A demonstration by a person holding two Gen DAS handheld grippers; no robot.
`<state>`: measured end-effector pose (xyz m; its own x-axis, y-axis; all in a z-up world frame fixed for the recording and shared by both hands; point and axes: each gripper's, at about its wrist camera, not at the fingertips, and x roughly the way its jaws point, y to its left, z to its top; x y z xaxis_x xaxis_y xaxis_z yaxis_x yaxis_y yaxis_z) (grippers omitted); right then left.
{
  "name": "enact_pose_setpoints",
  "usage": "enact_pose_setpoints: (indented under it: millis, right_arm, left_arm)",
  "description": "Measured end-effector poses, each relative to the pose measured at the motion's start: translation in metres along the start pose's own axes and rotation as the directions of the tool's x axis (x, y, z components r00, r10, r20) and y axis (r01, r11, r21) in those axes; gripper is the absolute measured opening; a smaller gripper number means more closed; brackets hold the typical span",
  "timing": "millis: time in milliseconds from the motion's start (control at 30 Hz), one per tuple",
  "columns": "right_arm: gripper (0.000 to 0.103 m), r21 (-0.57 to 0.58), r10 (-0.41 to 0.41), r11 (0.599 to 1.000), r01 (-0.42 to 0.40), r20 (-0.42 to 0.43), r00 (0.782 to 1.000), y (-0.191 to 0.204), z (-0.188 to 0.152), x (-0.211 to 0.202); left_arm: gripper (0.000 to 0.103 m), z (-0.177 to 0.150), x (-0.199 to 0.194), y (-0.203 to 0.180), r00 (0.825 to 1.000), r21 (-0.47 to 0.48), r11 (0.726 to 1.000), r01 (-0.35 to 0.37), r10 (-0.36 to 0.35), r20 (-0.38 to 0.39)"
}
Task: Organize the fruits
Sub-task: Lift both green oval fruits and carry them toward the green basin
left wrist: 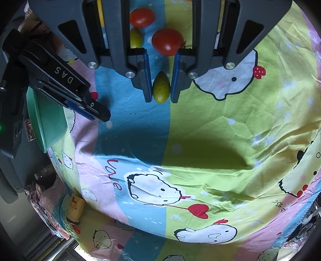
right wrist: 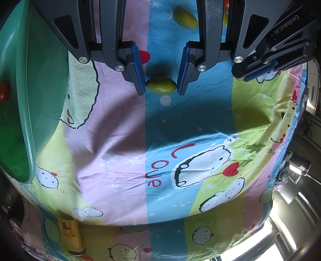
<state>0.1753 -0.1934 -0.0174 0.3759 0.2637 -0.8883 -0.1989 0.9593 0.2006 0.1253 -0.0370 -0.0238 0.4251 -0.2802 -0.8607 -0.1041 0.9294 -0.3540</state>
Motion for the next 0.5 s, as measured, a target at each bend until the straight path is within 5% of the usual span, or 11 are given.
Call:
enact_pose_setpoints:
  millis: [500]
  right_arm:
    - [0.035, -0.010, 0.045, 0.999, -0.044, 0.048, 0.998, 0.005, -0.005, -0.021]
  left_arm:
    - [0.018, -0.002, -0.020, -0.014, 0.998, 0.034, 0.999, 0.003, -0.006, 0.064]
